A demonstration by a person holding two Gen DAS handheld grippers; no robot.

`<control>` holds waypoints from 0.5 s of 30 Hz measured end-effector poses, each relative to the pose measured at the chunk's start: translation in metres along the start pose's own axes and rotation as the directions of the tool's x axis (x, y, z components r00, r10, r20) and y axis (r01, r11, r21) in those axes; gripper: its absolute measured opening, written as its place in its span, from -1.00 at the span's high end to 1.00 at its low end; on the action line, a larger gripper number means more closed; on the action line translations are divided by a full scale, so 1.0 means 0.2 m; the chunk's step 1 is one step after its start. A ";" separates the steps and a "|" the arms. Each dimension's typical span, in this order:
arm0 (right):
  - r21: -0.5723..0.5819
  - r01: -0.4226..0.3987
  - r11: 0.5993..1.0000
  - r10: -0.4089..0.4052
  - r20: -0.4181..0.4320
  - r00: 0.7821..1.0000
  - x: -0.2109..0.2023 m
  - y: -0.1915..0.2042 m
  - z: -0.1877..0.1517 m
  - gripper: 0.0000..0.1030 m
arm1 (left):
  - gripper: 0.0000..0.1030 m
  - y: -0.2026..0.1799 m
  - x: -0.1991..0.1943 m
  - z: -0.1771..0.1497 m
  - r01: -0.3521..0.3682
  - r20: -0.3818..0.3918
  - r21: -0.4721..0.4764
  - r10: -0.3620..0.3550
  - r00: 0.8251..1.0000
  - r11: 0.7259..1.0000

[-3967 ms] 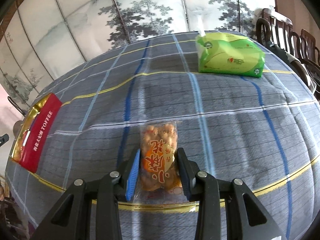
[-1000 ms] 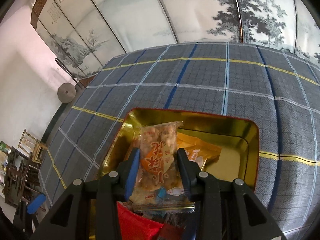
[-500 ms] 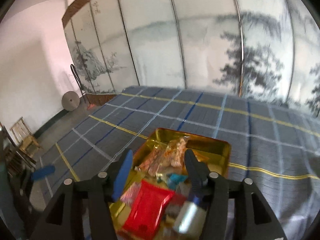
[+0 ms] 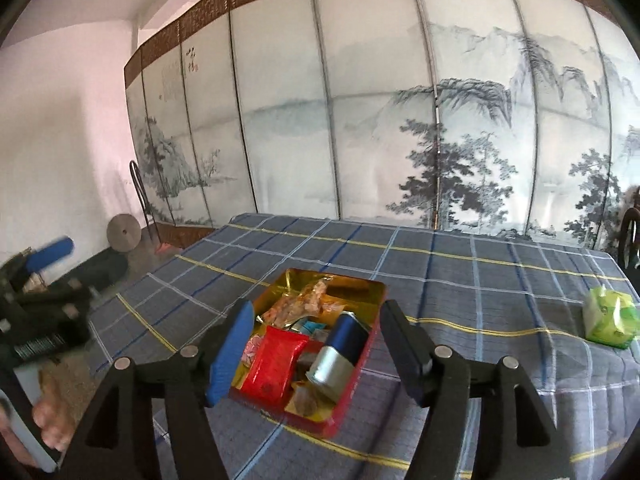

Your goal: Organize snacks

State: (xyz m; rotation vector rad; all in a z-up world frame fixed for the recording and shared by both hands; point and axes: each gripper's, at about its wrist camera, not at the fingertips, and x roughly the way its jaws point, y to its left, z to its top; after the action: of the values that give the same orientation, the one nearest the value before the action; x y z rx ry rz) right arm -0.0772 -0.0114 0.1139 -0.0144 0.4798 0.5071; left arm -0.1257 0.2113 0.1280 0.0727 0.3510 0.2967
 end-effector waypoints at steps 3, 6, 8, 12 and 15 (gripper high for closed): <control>0.015 0.006 1.000 -0.007 0.027 1.000 -0.10 -0.03 0.00 -0.30 | -1.00 -0.01 -0.14 0.07 0.023 0.057 -0.019 -0.022 0.998 1.000; 0.019 0.016 1.000 -0.017 0.049 0.999 -0.18 -0.06 0.00 -0.31 | -1.00 0.00 -0.25 0.10 0.103 0.108 -0.050 -0.097 0.989 0.993; 0.024 0.022 0.999 -0.023 0.057 0.998 -0.22 -0.08 -0.01 -0.33 | -1.00 -0.01 -0.31 0.12 0.125 0.121 -0.062 -0.117 0.986 0.990; 0.033 0.028 0.999 -0.030 0.063 0.998 -0.27 -0.10 -0.03 -0.33 | -1.00 -0.07 -0.37 0.15 0.155 0.129 -0.029 -0.150 0.980 0.987; 0.032 0.026 0.999 -0.028 0.064 0.998 -0.29 -0.10 -0.05 -0.34 | -1.00 -0.12 -0.35 0.13 0.169 0.086 0.001 -0.169 0.982 0.986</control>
State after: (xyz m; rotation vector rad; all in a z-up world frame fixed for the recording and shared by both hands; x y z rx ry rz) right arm -0.1179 -0.0571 0.1287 0.0248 0.4239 0.4718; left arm -0.1735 0.1665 0.1726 0.0487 0.2685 0.1258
